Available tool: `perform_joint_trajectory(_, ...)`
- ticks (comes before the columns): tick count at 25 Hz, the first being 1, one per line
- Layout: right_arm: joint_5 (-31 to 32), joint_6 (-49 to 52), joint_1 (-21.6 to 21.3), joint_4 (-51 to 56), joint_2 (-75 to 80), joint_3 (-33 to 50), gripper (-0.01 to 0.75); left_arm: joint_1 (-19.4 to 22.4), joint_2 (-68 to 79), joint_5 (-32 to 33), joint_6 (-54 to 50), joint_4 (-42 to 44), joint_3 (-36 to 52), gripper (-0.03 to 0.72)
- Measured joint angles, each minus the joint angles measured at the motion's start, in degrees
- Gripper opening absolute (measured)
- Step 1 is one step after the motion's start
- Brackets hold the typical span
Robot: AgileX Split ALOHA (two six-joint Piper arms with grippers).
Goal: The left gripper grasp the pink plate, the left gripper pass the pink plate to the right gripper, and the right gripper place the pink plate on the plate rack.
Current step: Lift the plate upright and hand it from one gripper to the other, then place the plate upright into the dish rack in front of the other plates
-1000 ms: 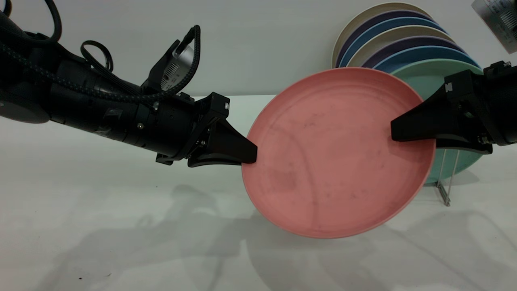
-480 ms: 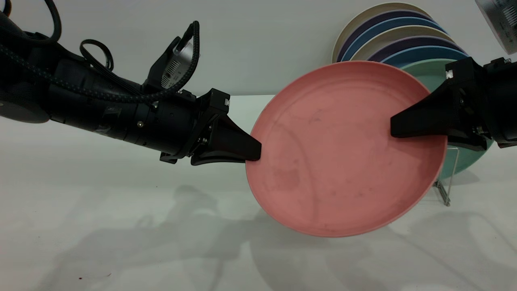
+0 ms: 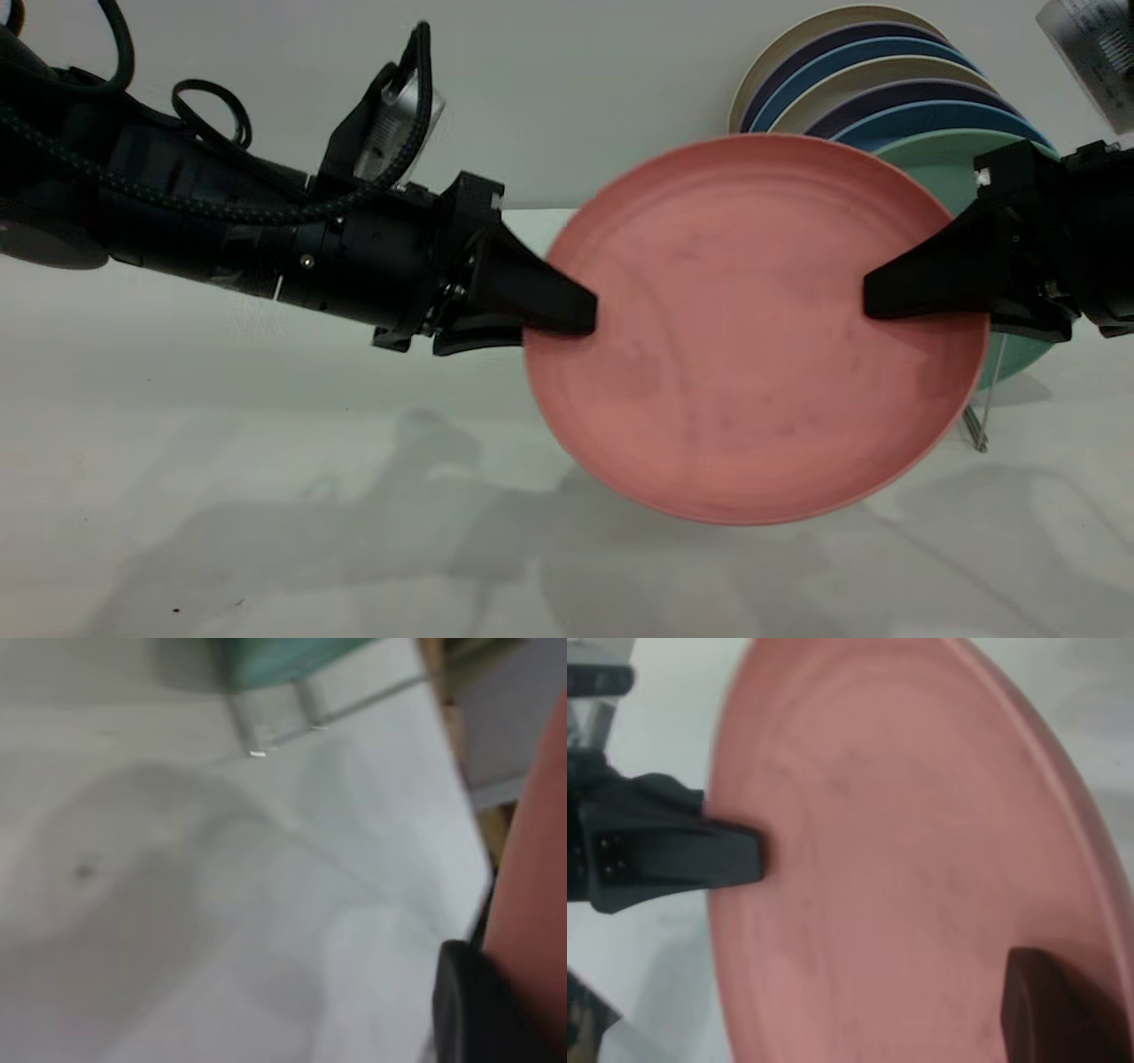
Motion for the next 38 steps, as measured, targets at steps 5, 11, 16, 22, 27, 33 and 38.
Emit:
perform_joint_trajectory(5, 0.4, -0.1, 0.0, -0.1, 0.0, 0.0, 0.077, 0.0, 0.0, 1.5, 0.0, 0.7, 0.0, 0.408)
perform_joint_trajectory(11, -1.9, -0.8, 0.0, -1.2, 0.0, 0.0, 0.077, 0.3, 0.0, 2.8, -3.2, 7.5, -0.2, 0.568)
perform_joint_trajectory(16, -3.0, -1.3, 0.0, -1.8, 0.0, 0.0, 0.077, 5.1, 0.0, 7.0, -6.2, 16.5, -0.3, 0.577)
perform_joint_trajectory(22, -4.6, -5.4, 0.0, -4.6, 0.0, 0.0, 0.077, 16.1, 0.0, 7.2, -13.6, 27.4, -0.4, 0.577)
perform_joint_trajectory(27, -8.7, -7.5, 0.0, -13.2, -1.5, -2.0, 0.077, 21.8, -0.3, 6.4, -17.8, 31.2, -0.4, 0.577)
perform_joint_trajectory(33, -8.3, 0.4, 0.0, -35.6, -7.8, -9.6, 0.077, 22.4, -2.4, 5.0, -18.6, 31.3, -0.4, 0.577)
perform_joint_trajectory(38, -4.7, 12.5, 0.0, -61.1, -10.9, -16.8, 0.077, 22.4, -2.5, 4.8, -19.0, 31.4, -0.4, 0.577)
